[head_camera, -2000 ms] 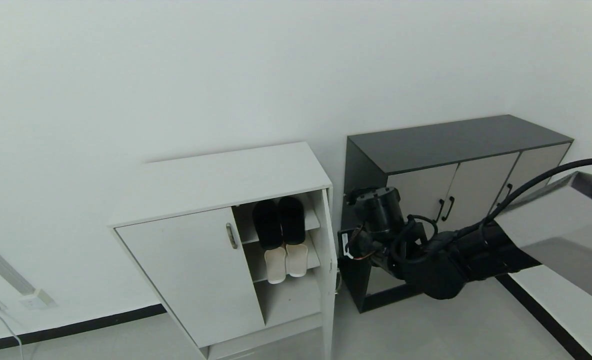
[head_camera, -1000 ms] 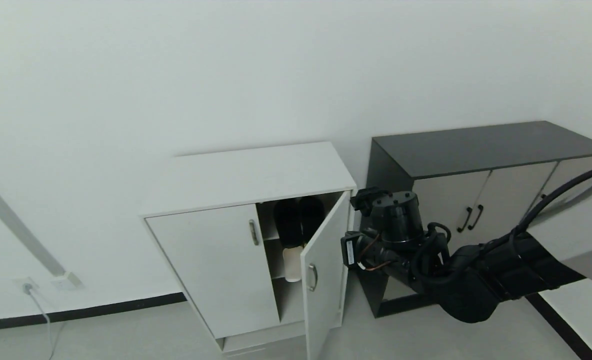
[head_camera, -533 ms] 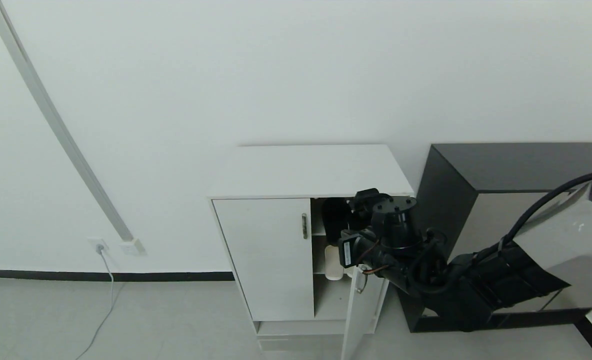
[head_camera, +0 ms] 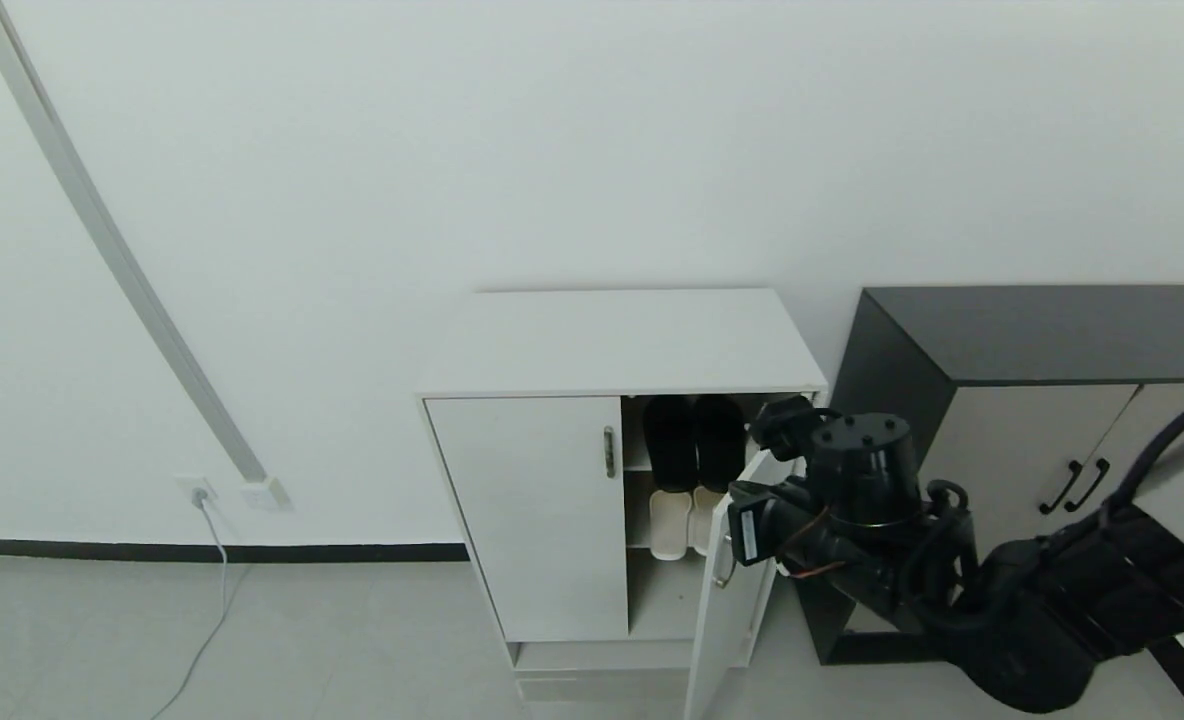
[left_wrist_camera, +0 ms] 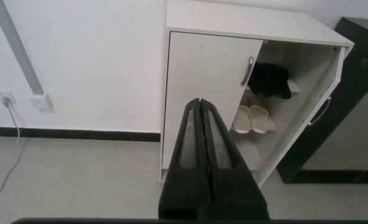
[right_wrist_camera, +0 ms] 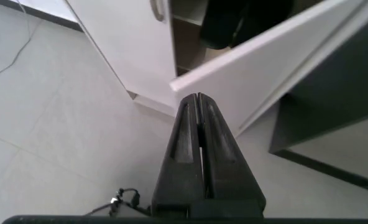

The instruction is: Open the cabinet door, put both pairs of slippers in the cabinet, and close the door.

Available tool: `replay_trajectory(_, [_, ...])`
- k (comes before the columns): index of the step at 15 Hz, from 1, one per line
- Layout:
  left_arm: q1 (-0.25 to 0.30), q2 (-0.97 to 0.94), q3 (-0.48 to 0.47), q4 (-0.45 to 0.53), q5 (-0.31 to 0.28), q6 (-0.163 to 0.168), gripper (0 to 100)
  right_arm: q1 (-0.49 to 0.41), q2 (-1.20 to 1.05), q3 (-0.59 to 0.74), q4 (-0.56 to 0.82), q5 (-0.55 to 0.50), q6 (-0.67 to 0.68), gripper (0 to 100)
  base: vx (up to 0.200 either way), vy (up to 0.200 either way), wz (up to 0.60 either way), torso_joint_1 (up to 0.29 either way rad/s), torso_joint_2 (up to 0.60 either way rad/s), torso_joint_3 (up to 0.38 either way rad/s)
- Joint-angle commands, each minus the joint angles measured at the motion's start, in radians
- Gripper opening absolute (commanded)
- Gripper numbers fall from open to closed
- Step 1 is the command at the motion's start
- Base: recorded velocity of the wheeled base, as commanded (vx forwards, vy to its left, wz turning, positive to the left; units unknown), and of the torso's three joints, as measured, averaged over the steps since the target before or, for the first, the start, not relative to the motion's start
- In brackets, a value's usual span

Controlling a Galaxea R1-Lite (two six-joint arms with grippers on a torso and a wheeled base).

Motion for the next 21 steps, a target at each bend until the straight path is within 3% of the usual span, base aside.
replay_trajectory(1, [0.000, 0.001, 0.000, -0.001, 0.000, 0.000, 0, -0.010, -0.136, 0.131, -0.001, 0.001, 0.000, 0, 0.200, 0.000, 0.00, -0.007, 0.00, 0.002])
replay_trajectory(5, [0.000, 0.001, 0.000, -0.001, 0.000, 0.000, 0, -0.010, -0.222, 0.312, -0.002, 0.004, 0.009, 0, 0.150, 0.000, 0.00, -0.007, 0.00, 0.004])
replay_trajectory(8, [0.000, 0.001, 0.000, -0.001, 0.000, 0.000, 0, -0.010, -0.211, 0.347, -0.002, 0.006, 0.012, 0, 0.000, 0.000, 0.00, 0.000, 0.00, 0.000])
replay_trajectory(12, [0.000, 0.001, 0.000, -0.001, 0.000, 0.000, 0, -0.010, -0.110, 0.298, -0.017, 0.014, 0.029, 0, 0.000, 0.000, 0.00, 0.000, 0.00, 0.000])
replay_trajectory(16, [0.000, 0.001, 0.000, -0.001, 0.002, -0.002, 0, -0.012, 0.042, 0.221, -0.122, 0.012, 0.038, 0, 0.000, 0.000, 0.00, 0.000, 0.00, 0.000])
replay_trajectory(21, [0.000, 0.001, 0.000, -0.001, 0.002, -0.002, 0, -0.012, 0.145, 0.104, -0.122, 0.010, 0.038, 0, 0.000, 0.000, 0.00, 0.000, 0.00, 0.000])
